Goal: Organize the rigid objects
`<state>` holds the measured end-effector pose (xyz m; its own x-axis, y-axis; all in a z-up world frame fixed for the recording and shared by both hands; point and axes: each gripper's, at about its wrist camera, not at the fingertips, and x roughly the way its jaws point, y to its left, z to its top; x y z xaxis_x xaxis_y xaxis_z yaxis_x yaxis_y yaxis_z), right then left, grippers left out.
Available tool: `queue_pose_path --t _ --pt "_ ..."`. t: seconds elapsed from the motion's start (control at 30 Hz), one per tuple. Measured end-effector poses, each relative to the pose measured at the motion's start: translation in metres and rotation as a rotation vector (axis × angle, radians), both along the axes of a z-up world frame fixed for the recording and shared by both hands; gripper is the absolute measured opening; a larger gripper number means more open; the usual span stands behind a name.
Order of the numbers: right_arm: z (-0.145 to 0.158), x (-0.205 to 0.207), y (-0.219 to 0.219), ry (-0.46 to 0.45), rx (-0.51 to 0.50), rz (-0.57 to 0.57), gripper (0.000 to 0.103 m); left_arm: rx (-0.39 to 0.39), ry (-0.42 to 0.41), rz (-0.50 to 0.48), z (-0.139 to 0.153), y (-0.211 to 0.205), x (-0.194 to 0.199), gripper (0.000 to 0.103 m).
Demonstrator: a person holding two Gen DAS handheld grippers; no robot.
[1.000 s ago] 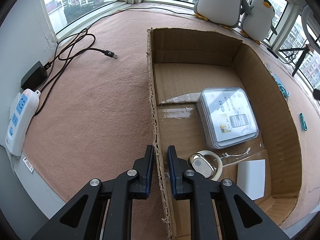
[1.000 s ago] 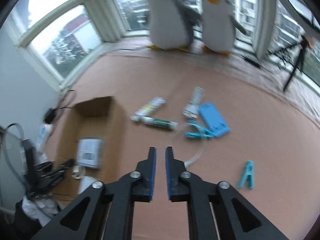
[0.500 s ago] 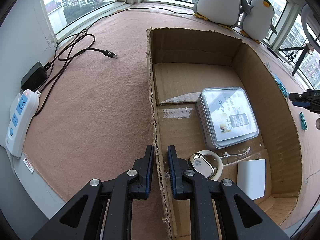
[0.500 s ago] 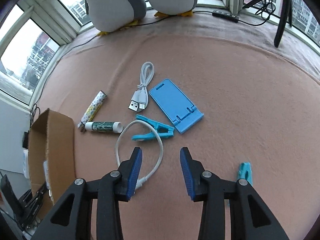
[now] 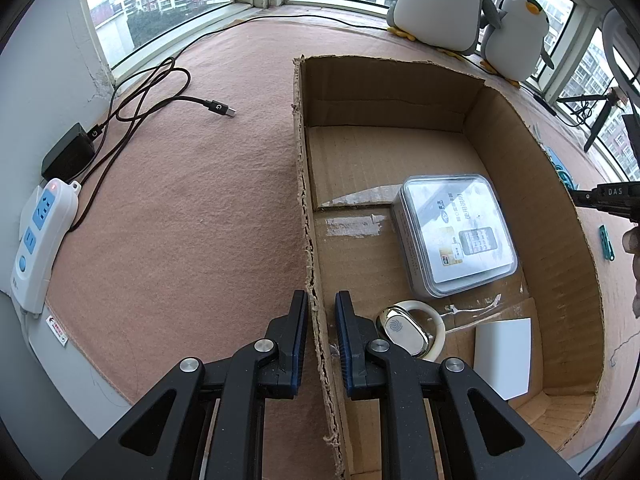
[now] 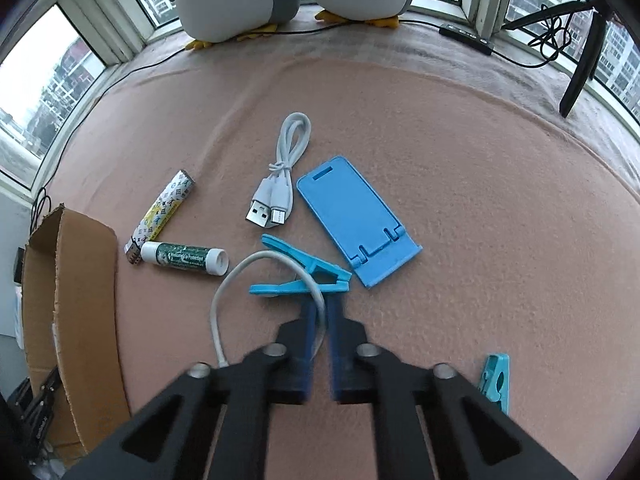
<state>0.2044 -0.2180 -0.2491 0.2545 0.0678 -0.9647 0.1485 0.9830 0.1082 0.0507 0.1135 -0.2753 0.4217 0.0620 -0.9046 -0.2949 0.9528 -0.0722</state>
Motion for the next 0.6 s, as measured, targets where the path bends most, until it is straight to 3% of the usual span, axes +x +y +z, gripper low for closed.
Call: queue_pose_path --t 0.6 --pt "0.086 -0.039 0.036 -0.22 -0.039 0.107 0.003 0.001 -0.001 0.0 0.0 0.0 0.0 0.015"
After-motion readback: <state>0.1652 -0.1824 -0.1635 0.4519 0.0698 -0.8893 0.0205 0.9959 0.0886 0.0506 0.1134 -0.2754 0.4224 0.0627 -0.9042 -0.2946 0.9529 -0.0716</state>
